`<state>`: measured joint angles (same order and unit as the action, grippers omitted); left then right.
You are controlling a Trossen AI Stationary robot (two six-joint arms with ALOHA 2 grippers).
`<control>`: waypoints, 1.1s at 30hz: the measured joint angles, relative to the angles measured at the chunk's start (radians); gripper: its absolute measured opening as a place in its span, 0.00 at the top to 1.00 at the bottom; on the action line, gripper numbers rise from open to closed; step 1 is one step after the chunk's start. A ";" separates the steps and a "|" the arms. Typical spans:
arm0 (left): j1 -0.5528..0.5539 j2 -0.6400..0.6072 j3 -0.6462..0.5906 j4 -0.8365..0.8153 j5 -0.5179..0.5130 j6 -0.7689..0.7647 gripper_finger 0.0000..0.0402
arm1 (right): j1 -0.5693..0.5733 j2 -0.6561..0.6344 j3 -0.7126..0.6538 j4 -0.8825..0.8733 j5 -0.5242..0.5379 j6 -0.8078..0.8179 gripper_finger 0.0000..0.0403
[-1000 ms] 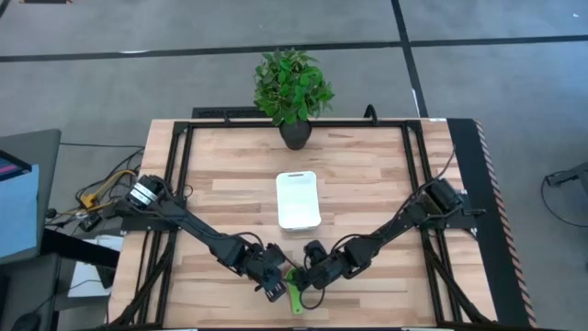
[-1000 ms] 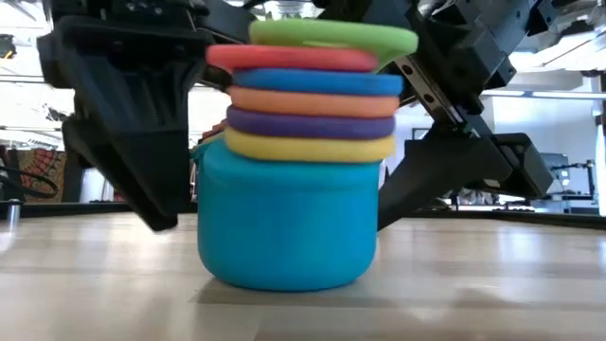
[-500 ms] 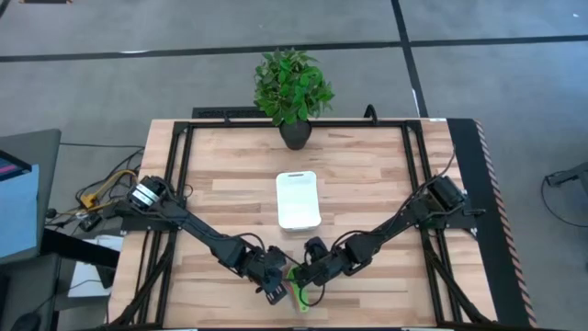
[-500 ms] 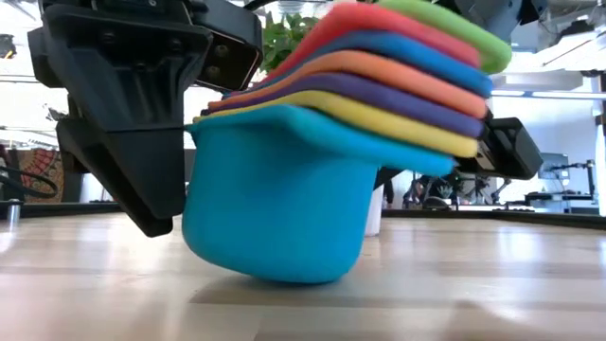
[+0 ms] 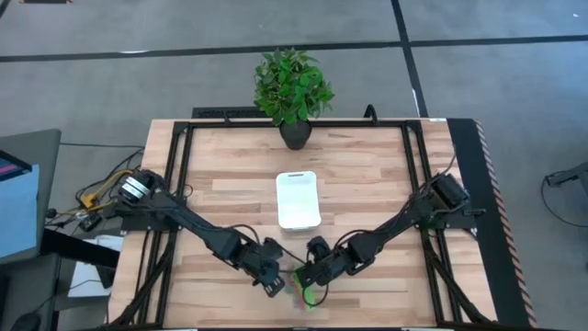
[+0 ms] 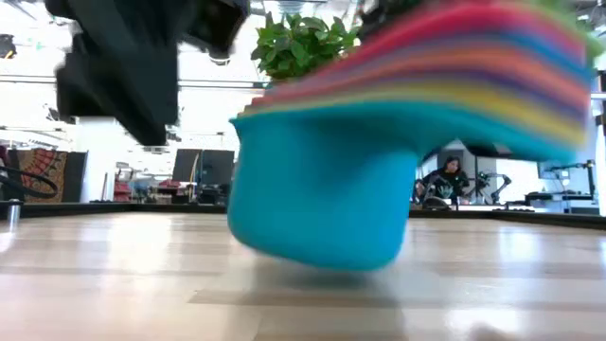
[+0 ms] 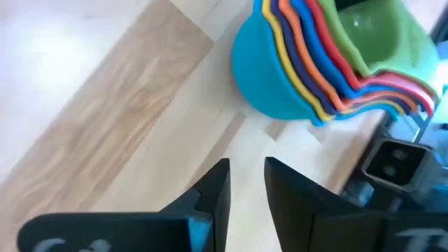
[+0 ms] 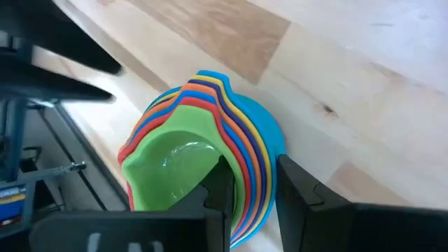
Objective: Nest measuring cups in basket
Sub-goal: Put the nested measuring cups into the white bin
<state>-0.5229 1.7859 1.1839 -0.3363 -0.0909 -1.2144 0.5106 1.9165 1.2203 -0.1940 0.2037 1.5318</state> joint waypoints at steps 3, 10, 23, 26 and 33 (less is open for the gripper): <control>-0.012 -0.085 0.000 -0.061 -0.048 -0.001 0.84 | 0.003 -0.033 0.002 -0.036 0.002 0.008 0.80; -0.025 -0.305 0.000 -0.244 -0.261 -0.002 0.86 | 0.005 -0.139 0.004 -0.103 0.045 0.003 0.80; -0.025 -0.503 0.000 -0.480 -0.493 -0.061 0.86 | -0.046 -0.312 0.006 -0.169 0.115 -0.117 0.80; -0.025 -0.502 0.000 -0.501 -0.495 -0.082 0.86 | -0.070 -0.336 0.006 -0.161 0.117 -0.151 0.80; -0.030 -0.492 0.000 -0.508 -0.489 -0.116 0.86 | -0.126 -0.378 0.006 -0.176 0.117 -0.228 0.80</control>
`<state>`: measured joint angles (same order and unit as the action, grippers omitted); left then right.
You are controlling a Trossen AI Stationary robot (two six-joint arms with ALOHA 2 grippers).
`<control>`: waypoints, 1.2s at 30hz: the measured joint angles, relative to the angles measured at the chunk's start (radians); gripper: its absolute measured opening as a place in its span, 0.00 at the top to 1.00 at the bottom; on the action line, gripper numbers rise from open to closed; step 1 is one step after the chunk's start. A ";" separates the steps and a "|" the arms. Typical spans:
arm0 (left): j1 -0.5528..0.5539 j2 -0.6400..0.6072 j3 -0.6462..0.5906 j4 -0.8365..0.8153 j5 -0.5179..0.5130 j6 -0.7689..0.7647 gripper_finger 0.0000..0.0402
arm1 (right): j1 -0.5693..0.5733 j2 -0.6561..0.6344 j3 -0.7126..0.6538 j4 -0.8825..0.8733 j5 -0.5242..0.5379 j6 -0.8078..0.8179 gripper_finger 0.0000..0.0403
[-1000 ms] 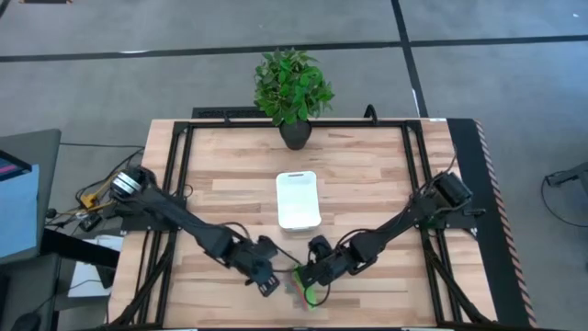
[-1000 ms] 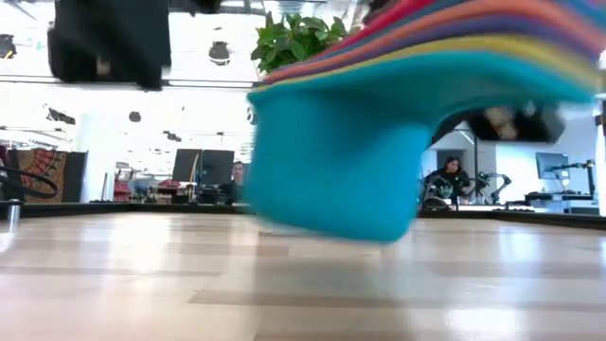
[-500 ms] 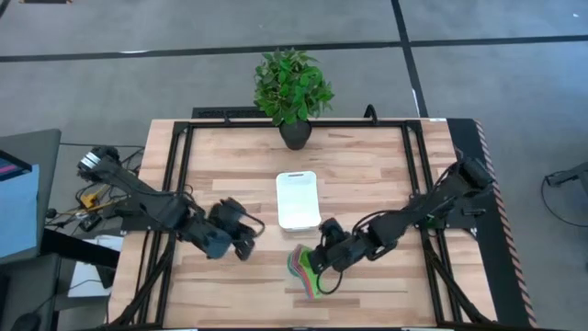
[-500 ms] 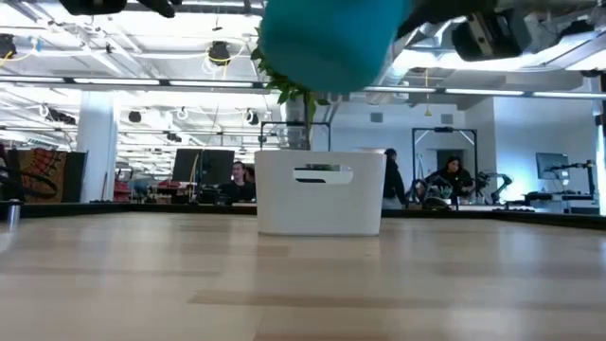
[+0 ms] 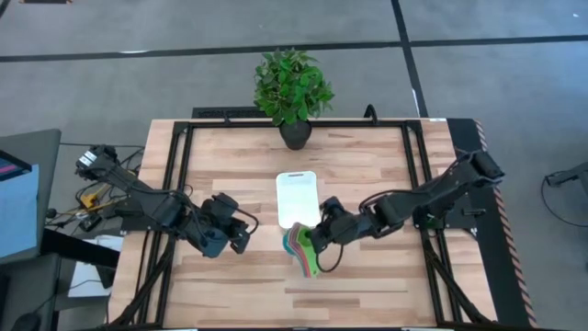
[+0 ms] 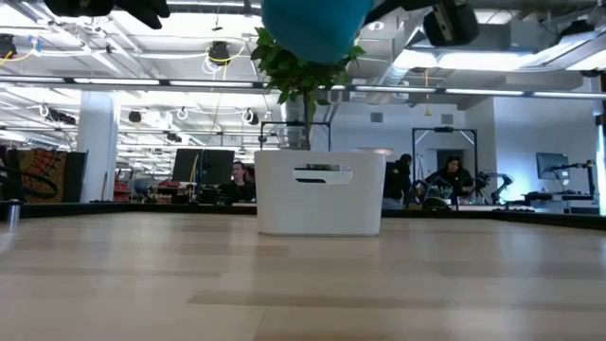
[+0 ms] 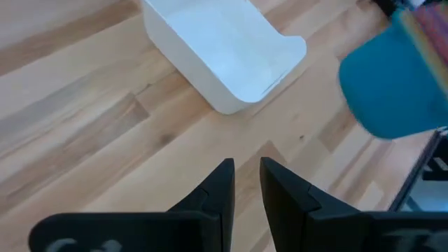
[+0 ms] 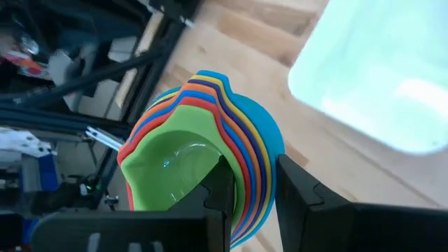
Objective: Nest measuring cups in basket
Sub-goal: Put the nested measuring cups into the white bin
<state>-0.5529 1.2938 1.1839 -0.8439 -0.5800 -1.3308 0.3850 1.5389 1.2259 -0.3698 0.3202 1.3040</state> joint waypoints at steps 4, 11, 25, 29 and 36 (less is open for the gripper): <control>0.000 0.000 0.000 -0.008 0.000 -0.002 0.86 | -0.035 -0.005 0.000 0.007 -0.004 -0.030 0.80; 0.000 0.000 0.000 -0.013 0.008 -0.013 0.86 | -0.071 -0.014 0.000 0.006 -0.008 -0.063 0.80; 0.000 0.000 0.000 -0.036 0.041 -0.023 0.86 | -0.162 -0.016 0.001 0.011 -0.021 -0.127 0.80; 0.000 0.000 0.000 -0.036 0.059 -0.025 0.86 | -0.204 -0.016 0.001 0.007 -0.032 -0.158 0.80; -0.009 0.000 0.000 -0.036 0.077 -0.041 0.86 | -0.280 -0.016 0.001 -0.005 -0.061 -0.203 0.80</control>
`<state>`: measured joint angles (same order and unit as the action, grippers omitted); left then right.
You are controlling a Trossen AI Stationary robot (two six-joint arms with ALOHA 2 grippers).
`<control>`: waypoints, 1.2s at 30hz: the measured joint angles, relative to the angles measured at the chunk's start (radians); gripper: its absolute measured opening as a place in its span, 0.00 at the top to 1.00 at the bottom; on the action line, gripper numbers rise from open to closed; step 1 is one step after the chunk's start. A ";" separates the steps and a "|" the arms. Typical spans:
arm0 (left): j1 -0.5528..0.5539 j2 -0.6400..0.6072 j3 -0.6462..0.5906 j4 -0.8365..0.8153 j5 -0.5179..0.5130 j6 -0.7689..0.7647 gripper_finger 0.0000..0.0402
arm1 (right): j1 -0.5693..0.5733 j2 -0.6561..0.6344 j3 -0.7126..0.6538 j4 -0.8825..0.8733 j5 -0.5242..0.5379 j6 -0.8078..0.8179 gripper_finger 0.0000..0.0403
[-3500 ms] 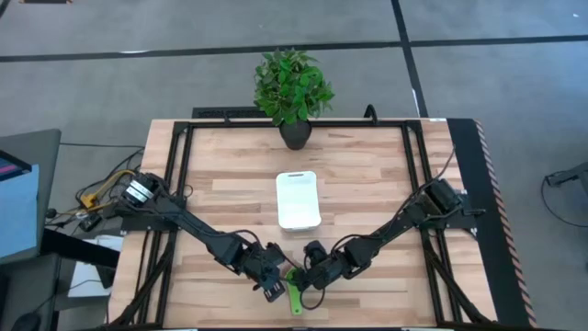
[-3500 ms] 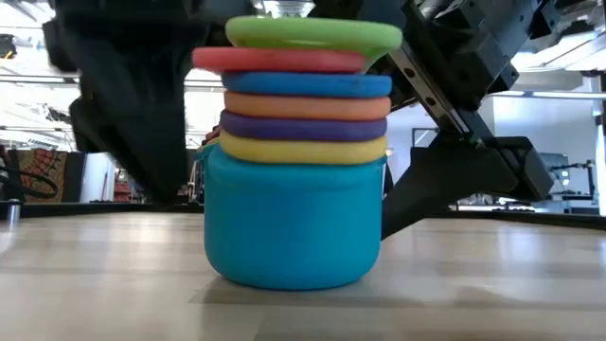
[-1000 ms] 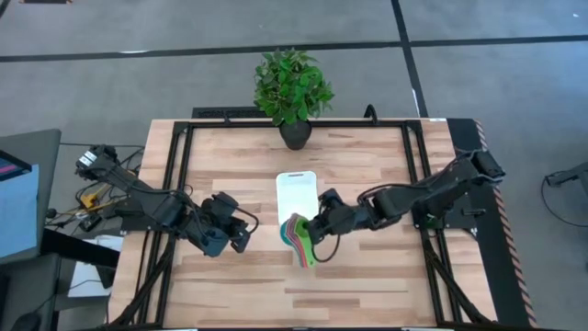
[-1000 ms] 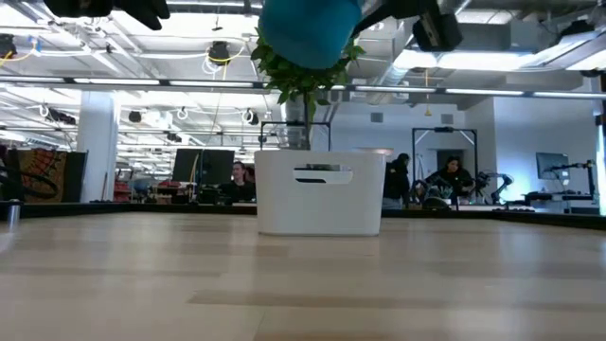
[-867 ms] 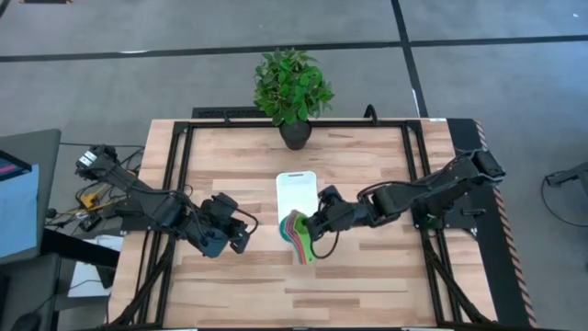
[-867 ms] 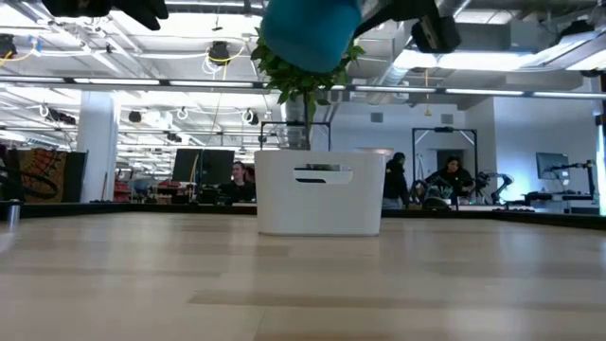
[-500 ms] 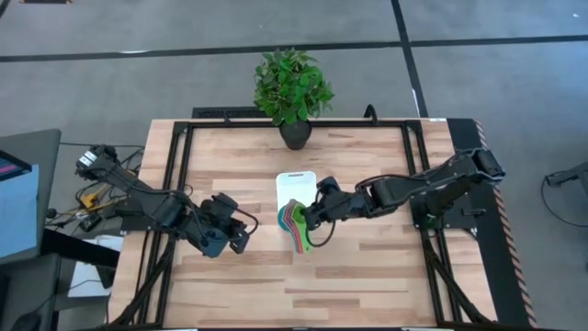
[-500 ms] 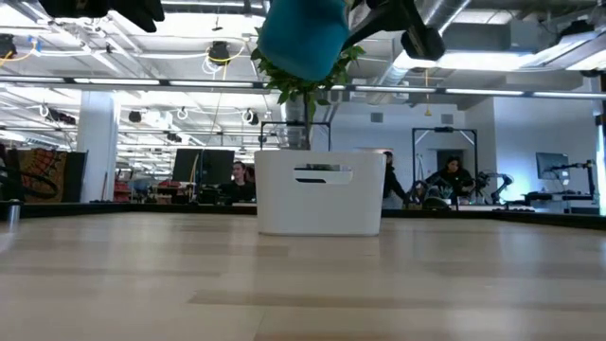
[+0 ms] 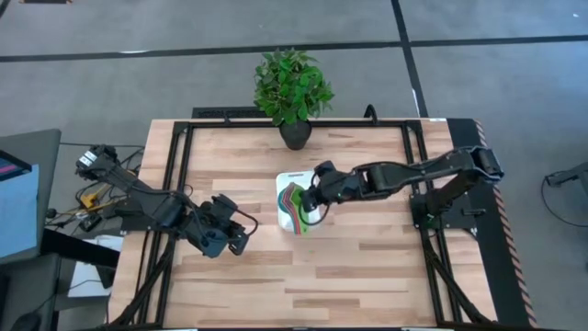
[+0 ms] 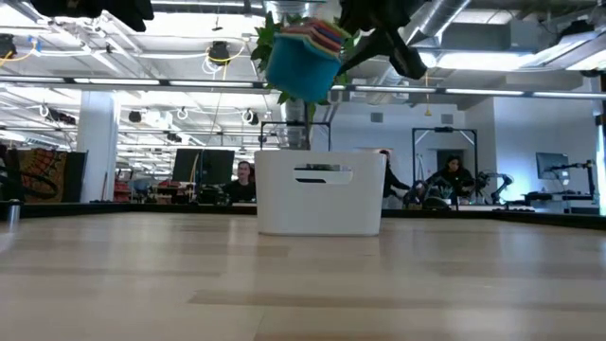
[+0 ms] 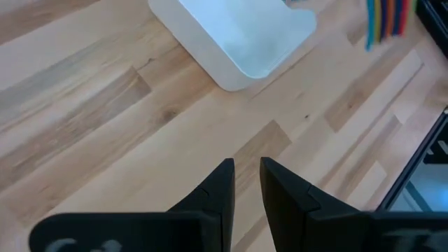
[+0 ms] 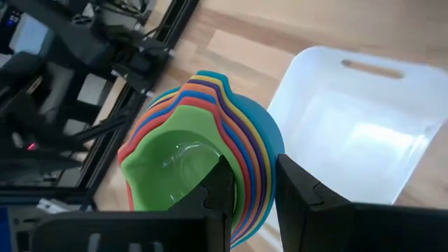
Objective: Nest measuring cups in basket
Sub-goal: Put the nested measuring cups into the white bin
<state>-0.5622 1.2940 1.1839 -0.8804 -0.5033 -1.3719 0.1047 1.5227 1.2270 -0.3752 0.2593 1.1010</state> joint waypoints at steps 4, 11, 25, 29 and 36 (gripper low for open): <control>-0.014 0.000 0.000 -0.017 -0.003 -0.017 0.86 | -0.049 0.002 0.000 -0.042 -0.001 -0.011 0.80; -0.021 0.000 0.000 -0.042 -0.034 -0.047 0.86 | -0.148 0.114 0.000 -0.055 -0.021 -0.010 0.80; -0.043 0.000 0.000 -0.050 -0.061 -0.105 0.86 | -0.199 0.317 0.001 -0.037 -0.105 -0.033 0.80; -0.047 0.000 0.000 -0.051 -0.061 -0.107 0.86 | -0.199 0.328 0.003 -0.021 -0.119 -0.023 0.79; -0.042 0.000 0.000 -0.051 -0.047 -0.081 0.86 | -0.196 0.299 0.000 -0.043 -0.124 0.013 0.63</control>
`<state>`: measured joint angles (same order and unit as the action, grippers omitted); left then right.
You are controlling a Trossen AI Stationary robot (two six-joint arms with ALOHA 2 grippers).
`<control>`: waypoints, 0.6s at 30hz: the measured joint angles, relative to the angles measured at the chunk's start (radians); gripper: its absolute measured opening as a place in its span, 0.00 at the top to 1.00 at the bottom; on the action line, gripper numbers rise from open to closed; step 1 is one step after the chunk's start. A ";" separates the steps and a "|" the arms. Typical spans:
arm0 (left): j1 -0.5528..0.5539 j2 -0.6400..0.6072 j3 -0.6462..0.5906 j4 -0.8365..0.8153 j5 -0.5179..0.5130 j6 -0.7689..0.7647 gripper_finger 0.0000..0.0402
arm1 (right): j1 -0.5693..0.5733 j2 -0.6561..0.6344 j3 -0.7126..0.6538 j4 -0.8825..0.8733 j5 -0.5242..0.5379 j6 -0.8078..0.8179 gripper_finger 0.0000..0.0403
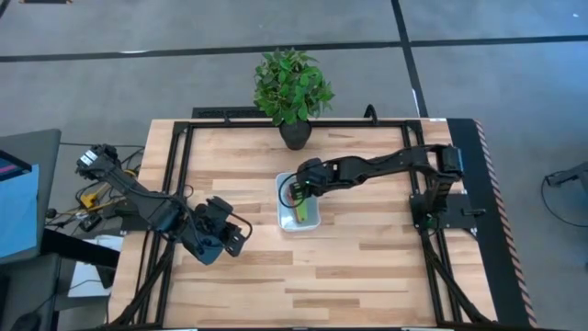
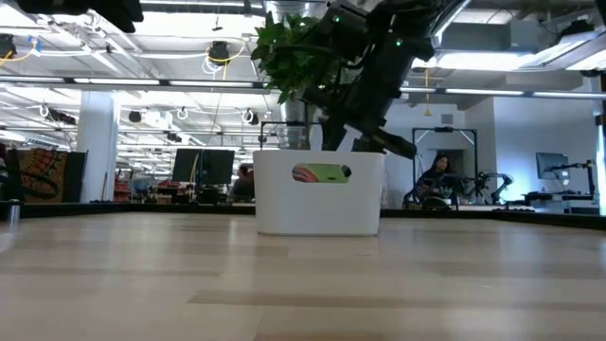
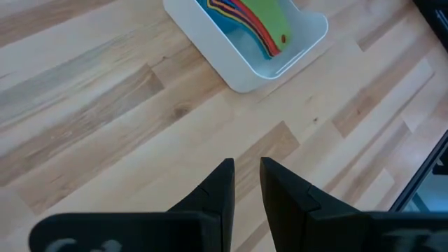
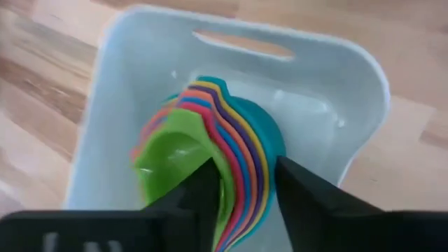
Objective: Nest measuring cups in basket
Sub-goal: Put the nested measuring cups into the white bin, then return to Home Position
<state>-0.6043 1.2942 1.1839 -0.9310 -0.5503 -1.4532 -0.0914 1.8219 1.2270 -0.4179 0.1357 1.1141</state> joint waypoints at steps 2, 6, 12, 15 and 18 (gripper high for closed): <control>0.001 0.000 0.000 0.000 0.000 0.000 0.86 | 0.009 -0.020 0.000 0.001 0.025 0.000 0.56; 0.012 0.000 0.000 0.001 -0.068 0.000 0.86 | 0.034 -0.081 0.000 0.005 0.072 -0.013 0.43; 0.057 0.000 0.000 0.003 -0.168 0.091 0.86 | 0.092 -0.227 0.000 0.010 0.072 -0.127 0.37; 0.098 0.000 0.000 0.018 -0.175 0.141 0.86 | 0.115 -0.328 0.000 0.010 0.049 -0.220 0.38; 0.152 0.000 0.000 0.073 -0.213 0.270 0.86 | 0.130 -0.443 0.000 0.003 0.026 -0.347 0.40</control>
<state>-0.4527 1.2942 1.1839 -0.8584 -0.7632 -1.1832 0.0384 1.3785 1.2270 -0.4147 0.1621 0.7673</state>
